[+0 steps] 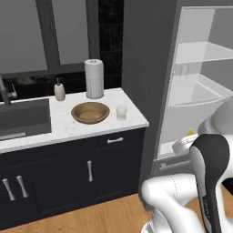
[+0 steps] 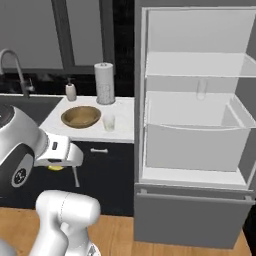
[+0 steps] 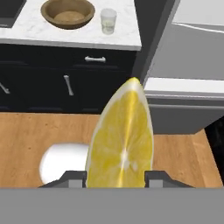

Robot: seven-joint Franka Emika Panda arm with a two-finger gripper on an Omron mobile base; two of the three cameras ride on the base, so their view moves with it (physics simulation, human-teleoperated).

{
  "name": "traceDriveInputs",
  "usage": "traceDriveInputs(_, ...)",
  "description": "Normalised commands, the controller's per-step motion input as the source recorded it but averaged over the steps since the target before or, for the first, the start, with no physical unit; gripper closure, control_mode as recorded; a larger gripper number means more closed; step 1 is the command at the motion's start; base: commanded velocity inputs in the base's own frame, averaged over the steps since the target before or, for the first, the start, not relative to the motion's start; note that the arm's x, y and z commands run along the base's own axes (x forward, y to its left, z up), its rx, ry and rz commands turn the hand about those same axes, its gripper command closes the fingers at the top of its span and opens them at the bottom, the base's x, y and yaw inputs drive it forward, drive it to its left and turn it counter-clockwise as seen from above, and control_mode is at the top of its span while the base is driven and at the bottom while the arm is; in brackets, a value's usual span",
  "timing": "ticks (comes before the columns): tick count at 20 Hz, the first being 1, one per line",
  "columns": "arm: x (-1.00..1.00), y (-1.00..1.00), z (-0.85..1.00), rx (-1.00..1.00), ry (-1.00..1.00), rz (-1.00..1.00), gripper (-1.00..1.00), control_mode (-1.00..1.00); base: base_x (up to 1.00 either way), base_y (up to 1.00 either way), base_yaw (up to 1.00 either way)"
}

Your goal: Grab a lemon wedge from the fridge and one ice cube from the ice bowl, and put them in the glass of lemonade.

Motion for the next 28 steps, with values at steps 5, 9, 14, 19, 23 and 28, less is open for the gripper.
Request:
traceDriveInputs(5,0.00,0.00,0.00,0.00,0.00,0.00,1.00,1.00,0.63,0.65,-0.19)
traceDriveInputs(9,0.00,0.00,0.00,0.00,0.00,0.00,1.00,1.00,0.68,0.33,-0.22)
traceDriveInputs(14,0.00,0.00,0.00,0.00,0.00,0.00,1.00,1.00,0.70,0.29,-0.24)
traceDriveInputs(19,0.00,0.00,0.00,0.00,0.00,0.00,1.00,1.00,0.38,0.48,-0.28)
traceDriveInputs(23,0.00,0.00,0.00,0.00,0.00,0.00,1.00,1.00,0.24,0.55,-0.27)
traceDriveInputs(28,0.00,0.00,0.00,0.00,0.00,0.00,1.00,1.00,0.19,0.51,-0.26)
